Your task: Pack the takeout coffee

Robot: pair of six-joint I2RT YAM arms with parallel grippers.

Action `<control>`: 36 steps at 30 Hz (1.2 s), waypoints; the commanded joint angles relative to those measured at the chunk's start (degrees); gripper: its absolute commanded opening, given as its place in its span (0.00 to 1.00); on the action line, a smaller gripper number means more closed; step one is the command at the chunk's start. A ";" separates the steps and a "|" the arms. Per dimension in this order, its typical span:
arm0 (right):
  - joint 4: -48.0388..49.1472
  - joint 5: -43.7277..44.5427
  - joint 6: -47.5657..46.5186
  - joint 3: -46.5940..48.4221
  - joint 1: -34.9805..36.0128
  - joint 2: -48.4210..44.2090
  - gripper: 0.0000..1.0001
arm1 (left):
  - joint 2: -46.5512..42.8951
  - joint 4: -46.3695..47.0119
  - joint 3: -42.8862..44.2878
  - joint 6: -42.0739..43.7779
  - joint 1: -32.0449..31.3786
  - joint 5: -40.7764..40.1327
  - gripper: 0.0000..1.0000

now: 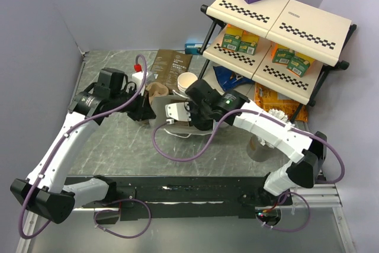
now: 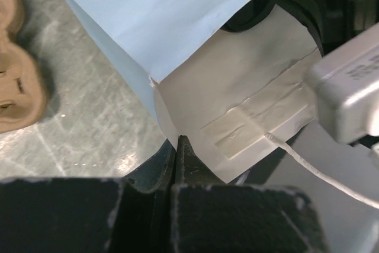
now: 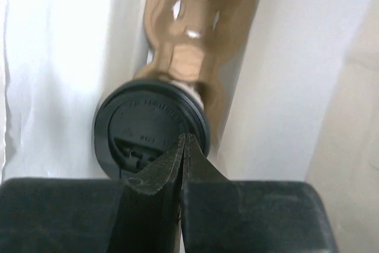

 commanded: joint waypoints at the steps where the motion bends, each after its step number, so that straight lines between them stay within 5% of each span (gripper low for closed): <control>1: -1.41 -2.18 3.49 3.32 -0.22 -4.06 0.00 | 1.91 -0.83 4.98 -2.48 0.97 6.52 0.01; 4: -1.85 -6.39 4.37 3.15 -0.22 -6.25 0.02 | 2.97 -3.46 6.67 -1.43 1.06 7.05 0.01; 7: 0.69 -10.88 7.53 0.96 -0.30 -8.89 0.17 | 2.98 -3.92 6.41 -1.42 1.06 8.72 0.01; 12: 4.20 -18.17 13.76 2.70 -0.22 -11.26 0.26 | 2.54 -3.57 4.74 -1.78 1.06 9.95 0.01; 18: 11.06 -14.40 15.80 1.39 -2.05 -16.80 0.45 | 2.10 -4.01 1.32 -3.17 1.67 12.93 0.01; 22: 6.78 -26.15 17.12 3.14 -7.94 -18.47 0.51 | 2.53 -3.66 -0.01 -3.97 4.22 16.45 0.01; 27: -0.61 -37.16 10.54 1.84 -9.97 -19.09 0.70 | 2.80 -2.60 -0.54 -4.94 4.84 18.30 0.01; 36: -2.64 -39.81 1.48 -2.12 -8.66 -15.58 0.76 | 2.80 -2.69 -0.10 -4.41 5.37 18.22 0.01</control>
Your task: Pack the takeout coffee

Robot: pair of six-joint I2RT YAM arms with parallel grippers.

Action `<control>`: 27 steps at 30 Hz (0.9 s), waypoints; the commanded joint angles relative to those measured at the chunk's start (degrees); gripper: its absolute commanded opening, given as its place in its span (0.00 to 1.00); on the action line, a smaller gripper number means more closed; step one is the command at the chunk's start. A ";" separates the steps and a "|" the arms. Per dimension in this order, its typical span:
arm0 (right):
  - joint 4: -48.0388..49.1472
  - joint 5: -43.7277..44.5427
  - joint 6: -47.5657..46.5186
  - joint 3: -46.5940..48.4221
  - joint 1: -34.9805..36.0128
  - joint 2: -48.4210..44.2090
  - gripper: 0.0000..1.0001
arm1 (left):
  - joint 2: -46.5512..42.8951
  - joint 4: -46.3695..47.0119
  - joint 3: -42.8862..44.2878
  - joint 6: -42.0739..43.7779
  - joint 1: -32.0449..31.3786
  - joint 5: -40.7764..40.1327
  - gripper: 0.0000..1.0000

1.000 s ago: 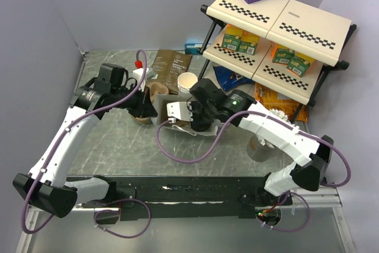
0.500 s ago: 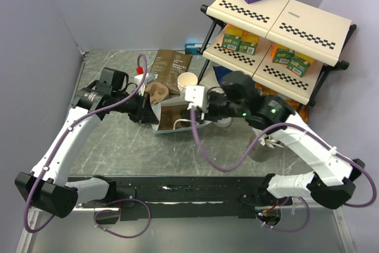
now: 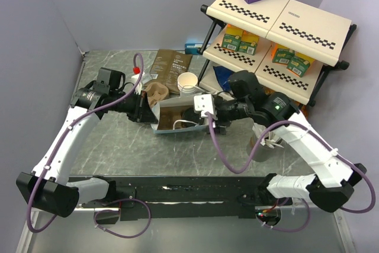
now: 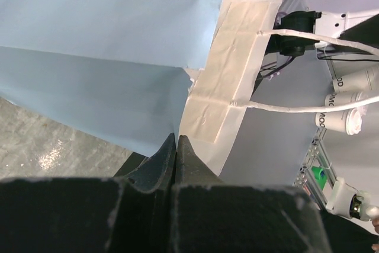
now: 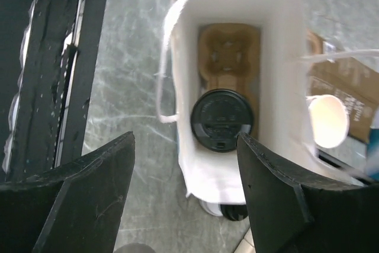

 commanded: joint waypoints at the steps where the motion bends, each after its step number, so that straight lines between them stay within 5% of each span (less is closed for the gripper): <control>1: -0.61 -2.49 -6.19 -2.08 1.36 2.58 0.75 | -0.39 1.14 0.56 -0.43 0.43 2.28 0.01; 6: 0.89 0.58 -6.73 -4.90 2.68 4.87 0.70 | -0.48 1.05 1.09 0.01 0.87 2.37 0.01; 10: -0.34 0.76 -6.47 -4.37 3.20 5.49 0.45 | -0.83 0.96 0.38 0.01 1.31 3.33 0.01; 15: -1.58 0.76 -5.68 -4.54 4.87 5.23 0.27 | -1.44 1.05 0.03 -0.17 1.75 5.79 0.01; 17: -1.66 0.67 -5.24 -4.46 5.57 4.97 0.09 | -1.71 1.14 0.03 -0.35 1.92 5.97 0.01; 20: -1.84 -0.38 -4.54 -3.06 6.54 4.00 0.00 | -2.23 0.87 0.64 0.18 2.18 4.83 0.02; 27: -4.21 -1.09 -4.53 0.28 8.39 3.47 0.00 | -3.29 1.31 1.26 1.24 2.97 1.40 0.56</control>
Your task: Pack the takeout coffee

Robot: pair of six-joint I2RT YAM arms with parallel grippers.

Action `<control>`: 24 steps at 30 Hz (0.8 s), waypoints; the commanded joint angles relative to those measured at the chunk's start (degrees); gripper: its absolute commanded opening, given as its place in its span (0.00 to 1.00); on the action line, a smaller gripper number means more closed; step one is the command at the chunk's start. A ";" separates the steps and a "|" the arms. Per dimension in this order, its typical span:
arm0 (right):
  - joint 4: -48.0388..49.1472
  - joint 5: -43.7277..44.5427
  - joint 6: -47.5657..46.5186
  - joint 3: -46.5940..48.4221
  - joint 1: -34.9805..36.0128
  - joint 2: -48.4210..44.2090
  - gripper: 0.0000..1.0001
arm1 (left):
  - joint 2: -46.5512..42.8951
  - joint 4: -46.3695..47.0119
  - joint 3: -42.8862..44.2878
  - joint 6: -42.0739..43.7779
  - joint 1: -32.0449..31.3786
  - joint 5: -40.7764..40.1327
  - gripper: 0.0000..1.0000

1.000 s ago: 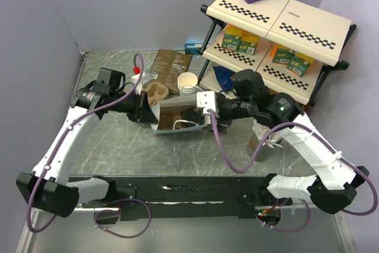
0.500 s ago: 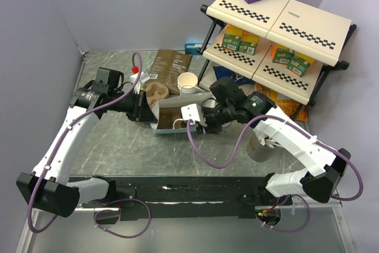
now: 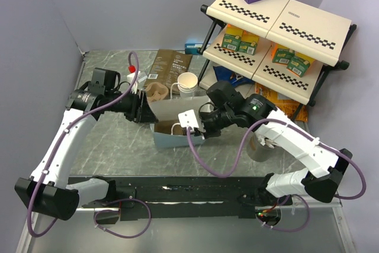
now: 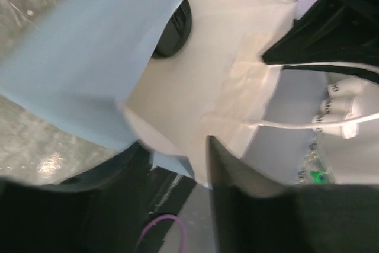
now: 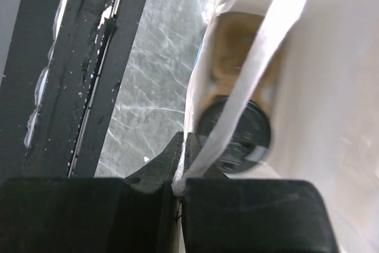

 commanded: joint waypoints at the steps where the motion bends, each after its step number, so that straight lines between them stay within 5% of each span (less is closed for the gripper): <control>1: -1.79 -2.44 -0.38 4.63 1.70 -2.28 0.00 | -2.18 1.55 1.41 1.04 0.79 -0.96 0.61; 3: -2.40 -2.27 -0.29 4.90 2.32 -2.19 0.00 | -2.18 1.73 2.20 1.48 1.14 -1.57 0.78; 8: -2.23 -2.27 -0.12 3.68 2.93 -2.71 0.00 | -1.65 1.82 4.93 4.02 1.76 -4.56 0.93; 24: 8.66 4.94 0.33 1.39 3.20 -6.23 0.00 | 2.83 2.61 16.09 9.65 2.37 -9.66 0.98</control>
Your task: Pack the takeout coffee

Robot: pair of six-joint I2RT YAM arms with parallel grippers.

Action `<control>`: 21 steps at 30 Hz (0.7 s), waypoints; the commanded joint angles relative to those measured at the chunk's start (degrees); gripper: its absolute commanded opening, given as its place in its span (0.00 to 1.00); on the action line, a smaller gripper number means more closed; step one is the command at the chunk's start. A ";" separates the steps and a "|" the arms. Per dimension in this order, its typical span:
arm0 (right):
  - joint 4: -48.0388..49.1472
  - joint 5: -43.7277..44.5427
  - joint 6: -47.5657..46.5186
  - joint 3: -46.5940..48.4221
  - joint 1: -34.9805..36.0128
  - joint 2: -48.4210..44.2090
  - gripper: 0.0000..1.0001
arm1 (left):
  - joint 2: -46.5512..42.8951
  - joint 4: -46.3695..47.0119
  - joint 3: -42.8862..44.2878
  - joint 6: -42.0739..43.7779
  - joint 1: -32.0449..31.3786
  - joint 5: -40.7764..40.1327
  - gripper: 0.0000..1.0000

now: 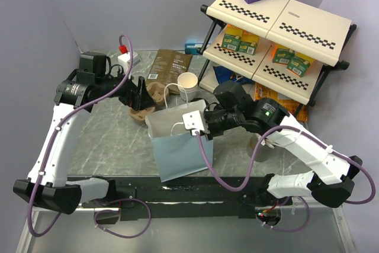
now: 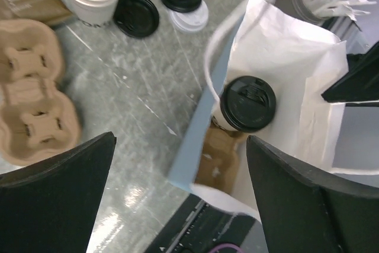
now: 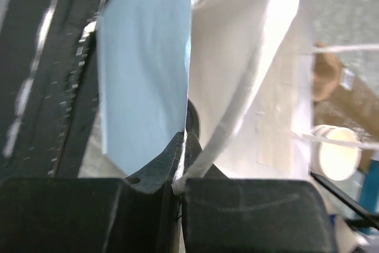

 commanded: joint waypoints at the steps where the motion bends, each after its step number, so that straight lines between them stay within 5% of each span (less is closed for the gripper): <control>1: 8.12 2.84 -0.11 -1.06 0.64 -2.19 0.00 | 0.84 2.04 3.92 2.20 0.60 -2.32 0.98; 16: 15.07 6.80 -1.61 -11.95 1.52 -4.91 0.00 | -0.56 4.42 4.80 3.34 2.36 -4.35 1.00; 21: 11.30 6.19 0.94 -9.60 1.69 -5.26 0.40 | -1.79 4.68 4.80 3.70 2.45 -3.20 1.00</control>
